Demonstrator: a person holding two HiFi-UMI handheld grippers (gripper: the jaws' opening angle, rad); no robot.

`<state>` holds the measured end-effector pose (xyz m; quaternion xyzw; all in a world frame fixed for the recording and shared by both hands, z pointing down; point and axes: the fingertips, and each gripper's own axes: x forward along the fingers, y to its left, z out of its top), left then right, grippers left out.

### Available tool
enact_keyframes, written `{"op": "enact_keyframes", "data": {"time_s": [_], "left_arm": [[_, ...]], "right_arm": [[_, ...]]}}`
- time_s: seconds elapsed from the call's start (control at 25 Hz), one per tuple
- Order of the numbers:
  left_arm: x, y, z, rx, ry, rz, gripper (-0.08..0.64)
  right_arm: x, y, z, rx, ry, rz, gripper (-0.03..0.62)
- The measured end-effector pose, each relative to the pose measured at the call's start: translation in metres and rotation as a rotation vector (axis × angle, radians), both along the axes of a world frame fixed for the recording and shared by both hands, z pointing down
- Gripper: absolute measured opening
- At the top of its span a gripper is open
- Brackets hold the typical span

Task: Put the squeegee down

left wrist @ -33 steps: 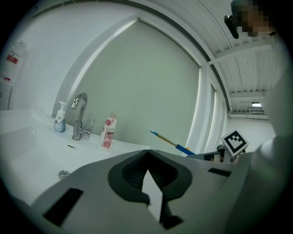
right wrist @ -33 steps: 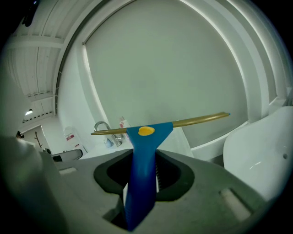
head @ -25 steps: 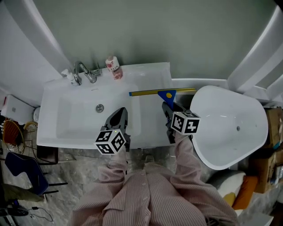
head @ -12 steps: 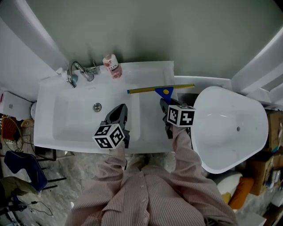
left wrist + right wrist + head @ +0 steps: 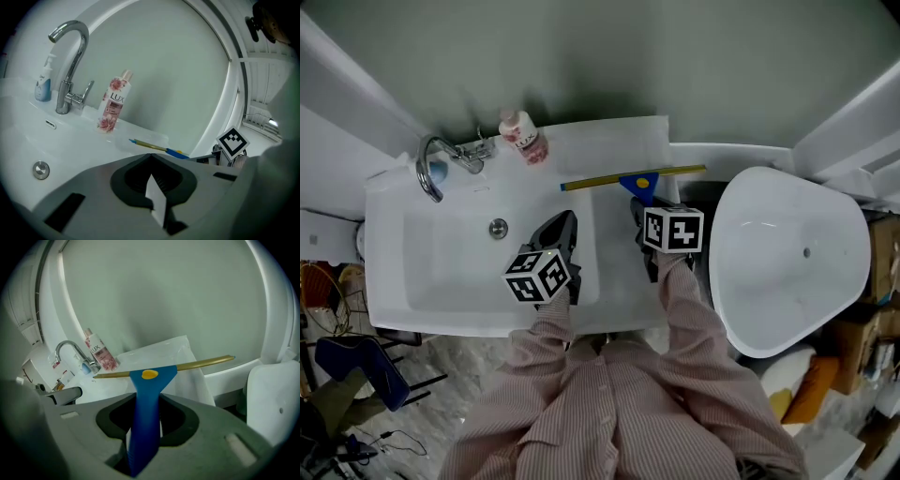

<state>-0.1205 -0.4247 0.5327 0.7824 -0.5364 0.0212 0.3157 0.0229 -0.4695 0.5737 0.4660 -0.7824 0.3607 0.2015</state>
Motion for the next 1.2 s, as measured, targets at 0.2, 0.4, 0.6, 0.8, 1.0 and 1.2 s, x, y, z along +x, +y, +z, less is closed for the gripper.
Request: {"op": "enact_keyframes", "data": {"time_s": [0.2, 0.4, 0.6, 0.8, 1.0, 1.2], "left_arm": [[0.003, -0.009, 0.013, -0.03, 0.013, 0.012, 0.002], [0.005, -0.013, 0.024, -0.057, 0.02, 0.018, 0.002], [0.007, -0.015, 0.031, -0.075, 0.024, 0.023, 0.002], [0.01, -0.017, 0.036, -0.087, 0.026, 0.028, 0.002], [0.011, -0.016, 0.036, -0.089, 0.025, 0.032, 0.002], [0.01, -0.016, 0.036, -0.087, 0.026, 0.032, 0.002]], "right_arm": [[0.004, -0.007, 0.015, -0.042, 0.085, 0.021, 0.124], [0.003, -0.012, 0.025, -0.054, 0.141, 0.021, 0.124], [0.001, -0.015, 0.031, -0.047, 0.208, 0.004, 0.124], [0.003, -0.015, 0.037, -0.044, 0.256, 0.006, 0.124], [0.005, -0.014, 0.039, -0.04, 0.278, 0.02, 0.124], [0.007, -0.014, 0.039, -0.025, 0.307, 0.042, 0.124]]}}
